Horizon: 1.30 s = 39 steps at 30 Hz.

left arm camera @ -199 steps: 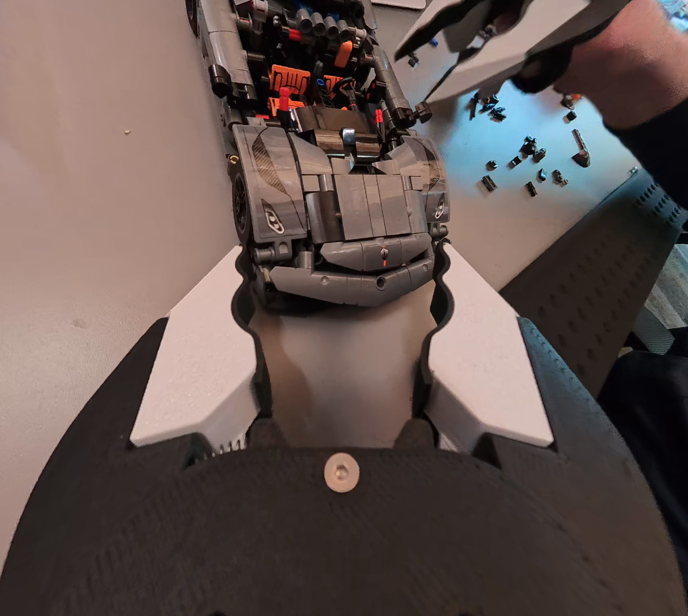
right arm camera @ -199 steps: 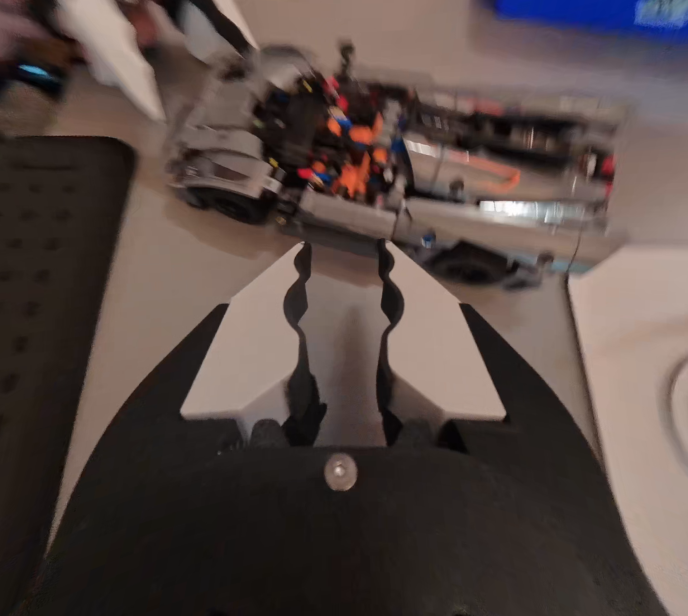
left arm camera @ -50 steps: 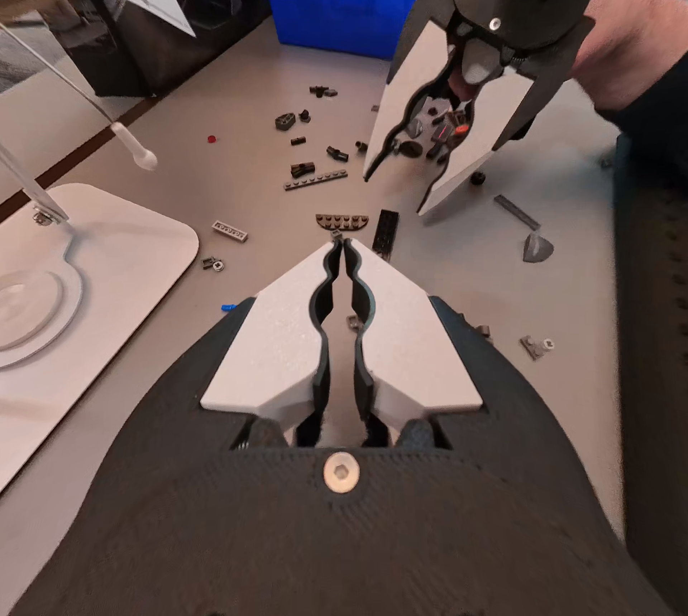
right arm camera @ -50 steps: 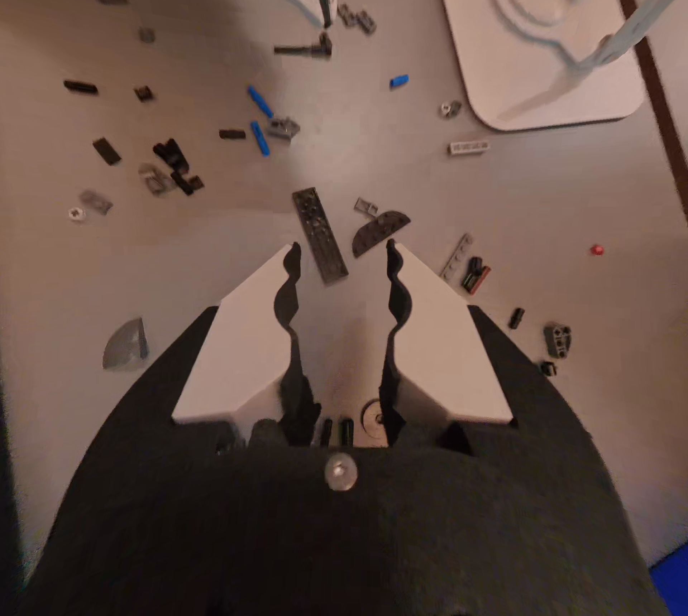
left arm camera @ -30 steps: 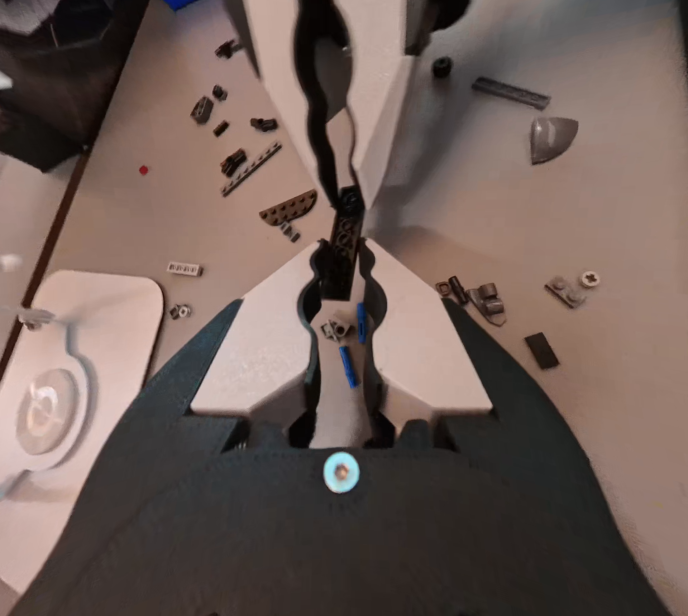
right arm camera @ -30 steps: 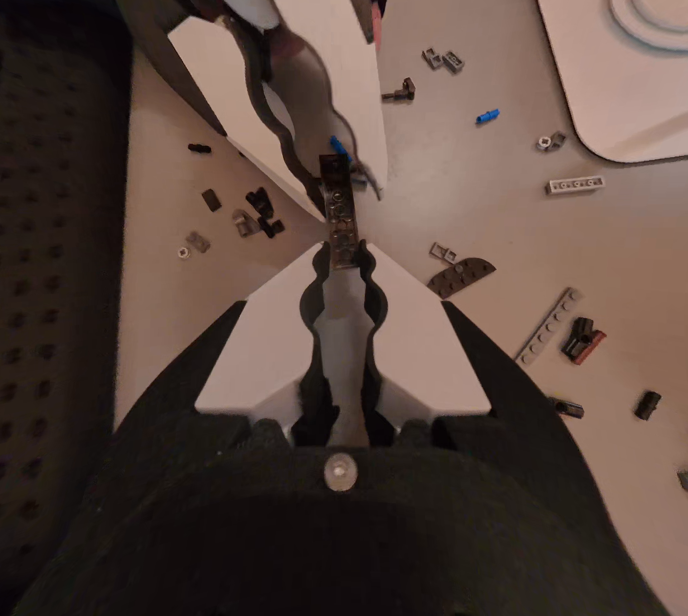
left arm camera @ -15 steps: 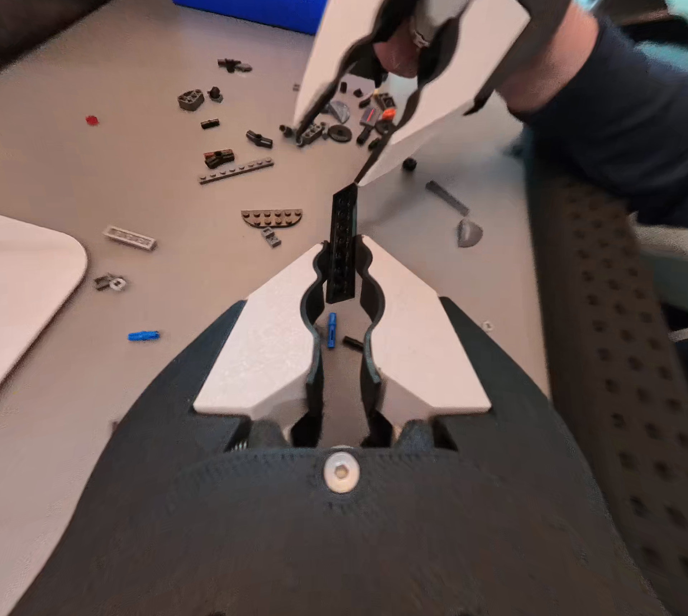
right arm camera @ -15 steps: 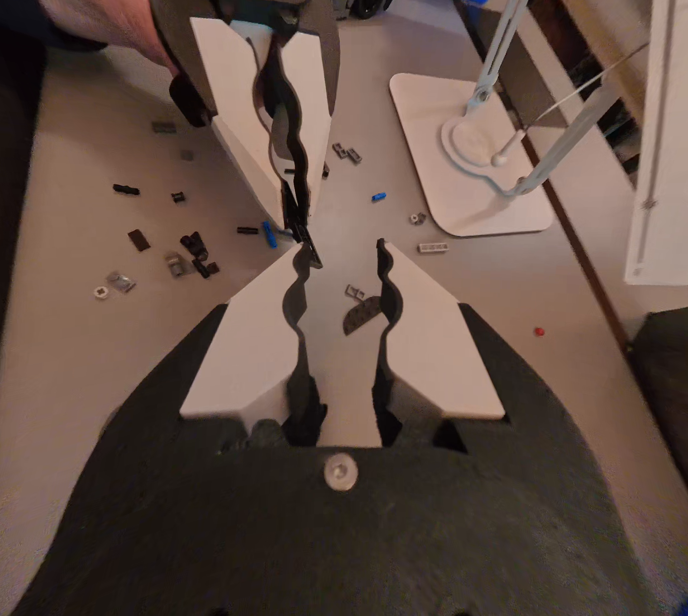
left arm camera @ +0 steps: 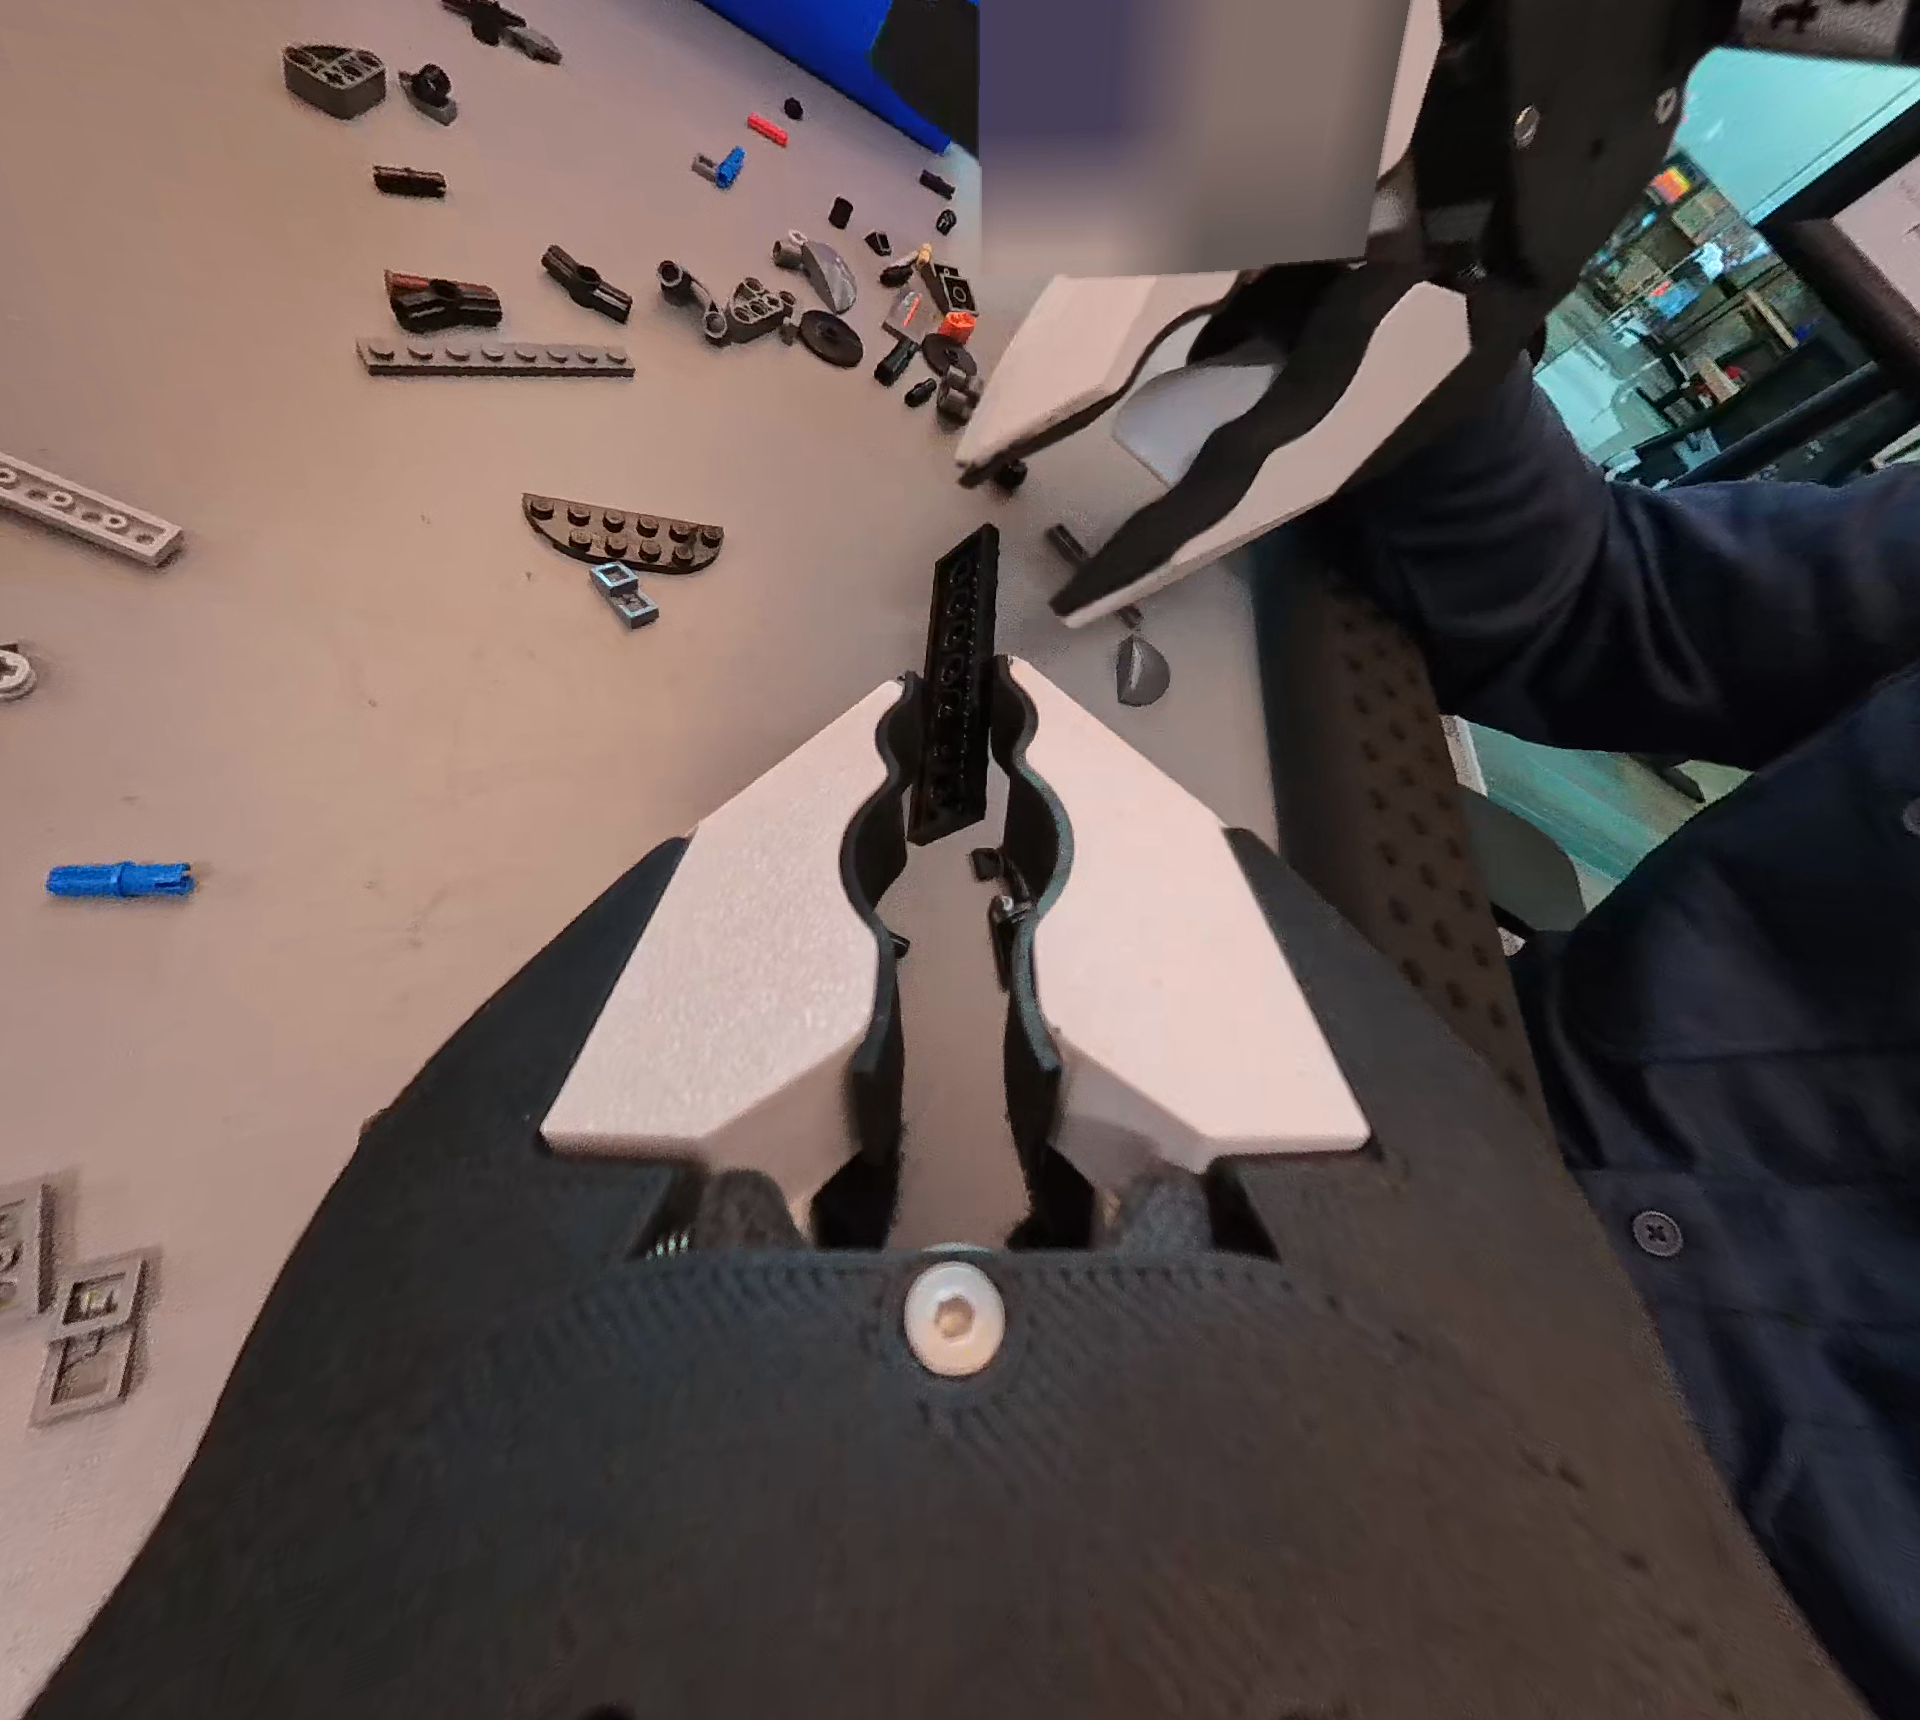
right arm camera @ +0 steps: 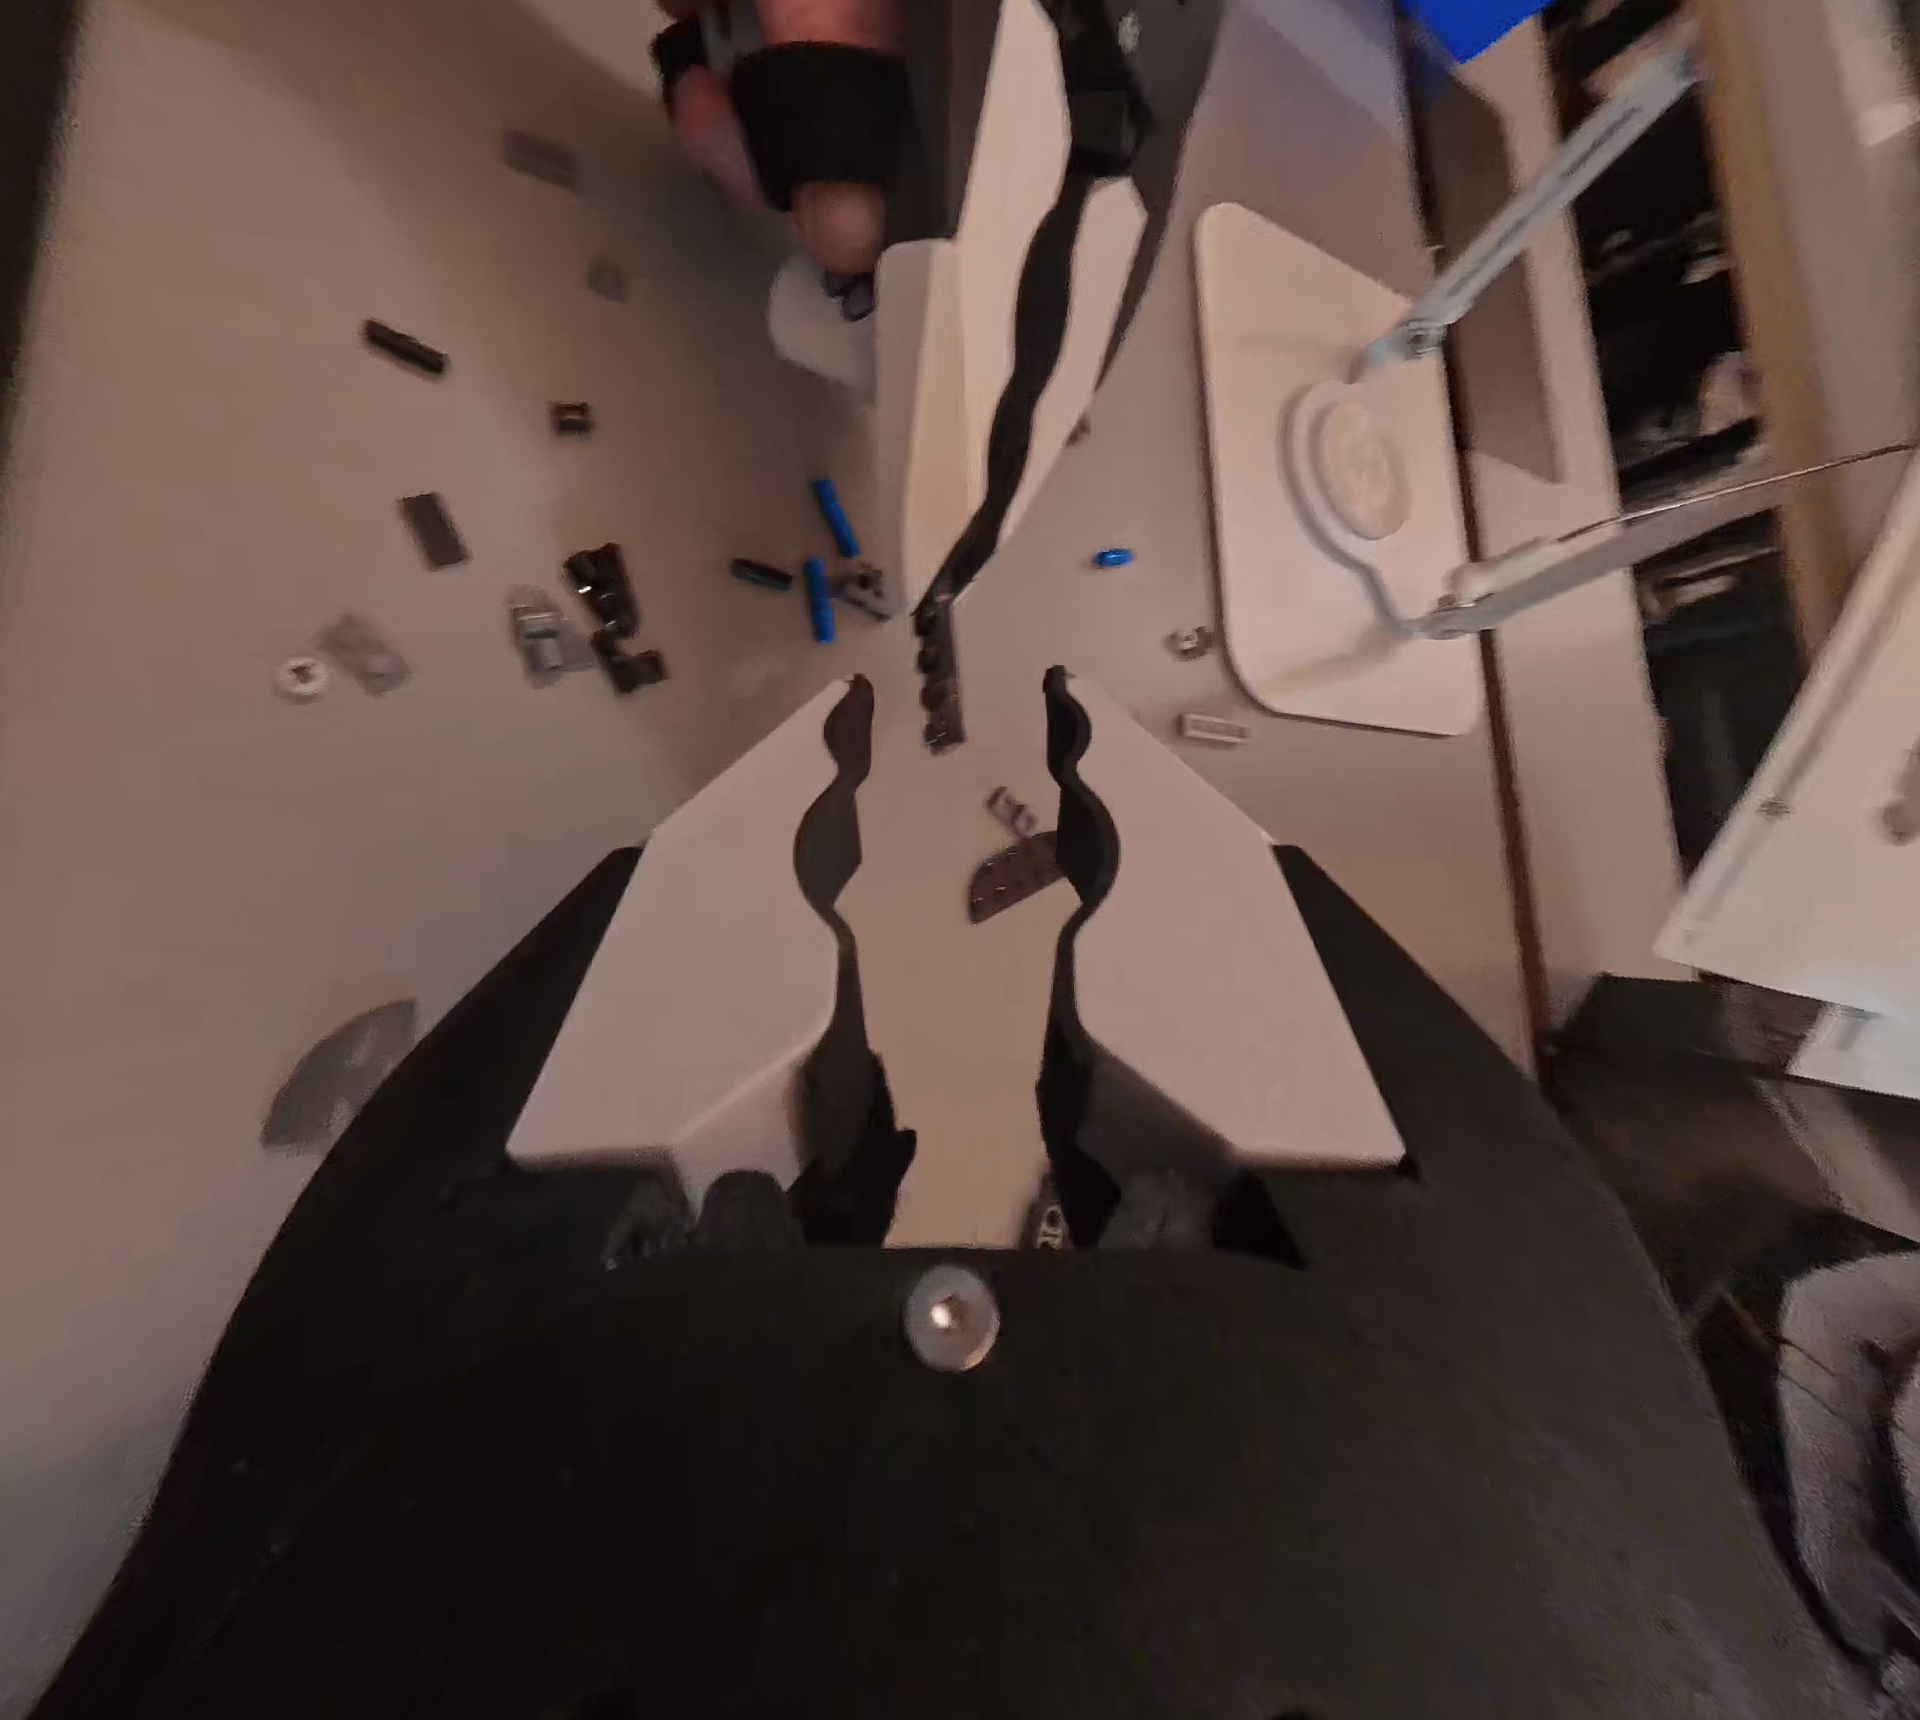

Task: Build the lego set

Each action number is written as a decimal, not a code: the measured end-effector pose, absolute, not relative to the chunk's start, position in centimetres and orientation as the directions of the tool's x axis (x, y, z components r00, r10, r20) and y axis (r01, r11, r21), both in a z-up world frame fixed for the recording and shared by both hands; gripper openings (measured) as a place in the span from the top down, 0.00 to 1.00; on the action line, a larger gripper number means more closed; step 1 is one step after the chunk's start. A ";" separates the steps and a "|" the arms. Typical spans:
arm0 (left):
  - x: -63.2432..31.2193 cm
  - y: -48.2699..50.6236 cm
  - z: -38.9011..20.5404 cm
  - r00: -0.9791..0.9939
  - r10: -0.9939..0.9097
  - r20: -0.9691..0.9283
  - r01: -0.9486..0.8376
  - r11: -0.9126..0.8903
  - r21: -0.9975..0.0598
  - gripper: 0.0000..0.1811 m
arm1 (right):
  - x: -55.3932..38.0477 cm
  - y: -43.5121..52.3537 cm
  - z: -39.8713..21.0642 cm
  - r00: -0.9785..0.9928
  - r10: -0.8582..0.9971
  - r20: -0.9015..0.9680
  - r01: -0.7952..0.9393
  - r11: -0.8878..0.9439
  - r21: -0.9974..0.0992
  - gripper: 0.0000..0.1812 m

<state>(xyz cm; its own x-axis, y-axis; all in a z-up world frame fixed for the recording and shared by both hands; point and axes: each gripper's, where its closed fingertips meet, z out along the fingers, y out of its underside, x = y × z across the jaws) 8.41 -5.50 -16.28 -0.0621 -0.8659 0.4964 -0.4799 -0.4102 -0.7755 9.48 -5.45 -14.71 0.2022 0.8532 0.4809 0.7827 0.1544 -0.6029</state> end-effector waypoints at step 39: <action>10.2 -6.2 -22.0 -0.044 -0.991 0.128 -0.692 -0.062 -0.719 0.95 | 13.3 -7.6 -22.4 0.357 0.921 -0.154 0.788 -0.385 -0.480 0.88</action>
